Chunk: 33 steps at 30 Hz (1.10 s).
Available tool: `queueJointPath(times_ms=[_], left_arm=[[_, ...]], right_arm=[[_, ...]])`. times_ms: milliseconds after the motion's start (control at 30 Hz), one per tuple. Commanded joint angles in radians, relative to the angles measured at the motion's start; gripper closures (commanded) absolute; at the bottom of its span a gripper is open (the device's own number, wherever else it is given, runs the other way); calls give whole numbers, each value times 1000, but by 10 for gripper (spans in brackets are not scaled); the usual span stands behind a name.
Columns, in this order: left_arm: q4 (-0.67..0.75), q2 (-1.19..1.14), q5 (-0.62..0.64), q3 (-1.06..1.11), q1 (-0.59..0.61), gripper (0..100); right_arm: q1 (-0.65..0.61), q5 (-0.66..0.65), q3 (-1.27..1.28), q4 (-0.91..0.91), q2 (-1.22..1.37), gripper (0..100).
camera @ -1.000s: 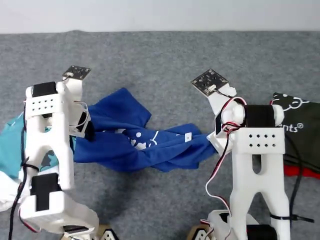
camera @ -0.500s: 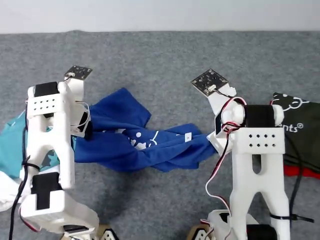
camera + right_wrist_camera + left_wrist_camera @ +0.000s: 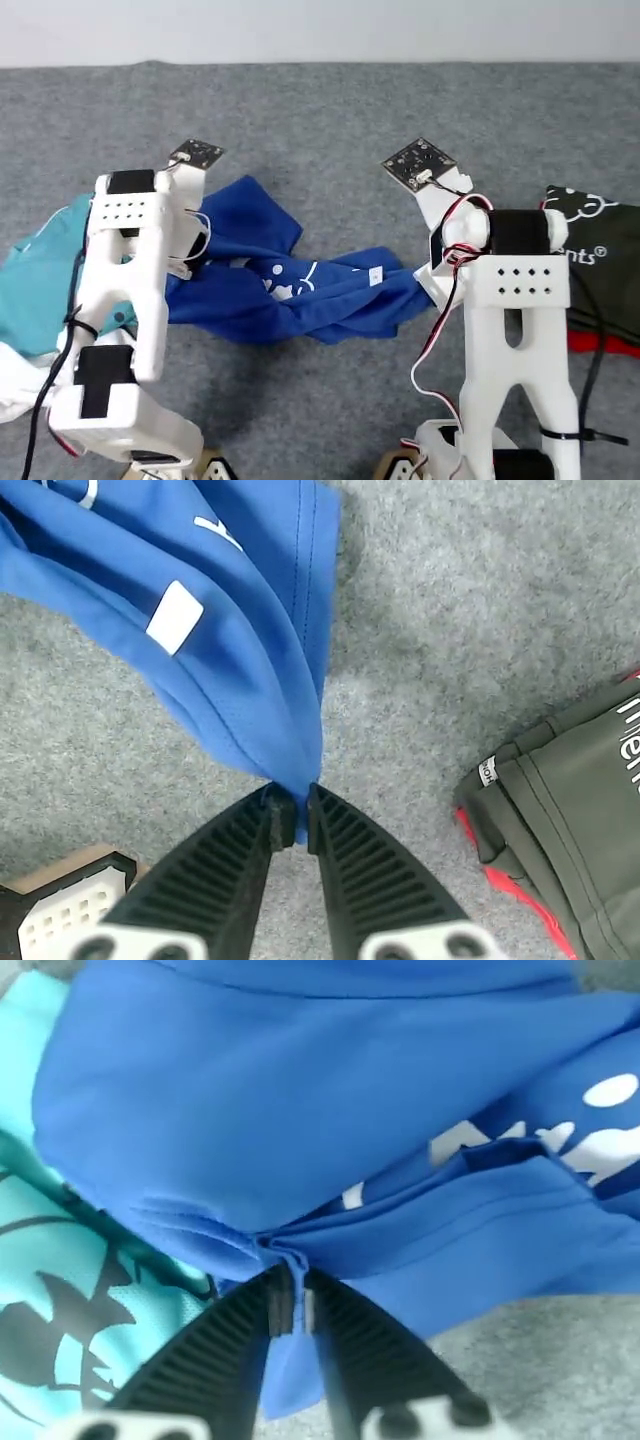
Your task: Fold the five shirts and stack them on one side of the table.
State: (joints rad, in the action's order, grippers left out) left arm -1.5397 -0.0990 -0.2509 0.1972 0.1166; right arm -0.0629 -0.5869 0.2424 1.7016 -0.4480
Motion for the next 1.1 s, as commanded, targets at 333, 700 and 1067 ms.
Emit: queueJointPath(times_ms=[333,700,1067], left_arm=[[6,14,3,-7,-2,991],[61,15,29,-8,40,863],[100,5,29,-2,86,855]], right_arm=[[1,8,-12,-7,-28,987],[1,6,-12,-8,-28,987],[1,6,-12,-8,-28,988]])
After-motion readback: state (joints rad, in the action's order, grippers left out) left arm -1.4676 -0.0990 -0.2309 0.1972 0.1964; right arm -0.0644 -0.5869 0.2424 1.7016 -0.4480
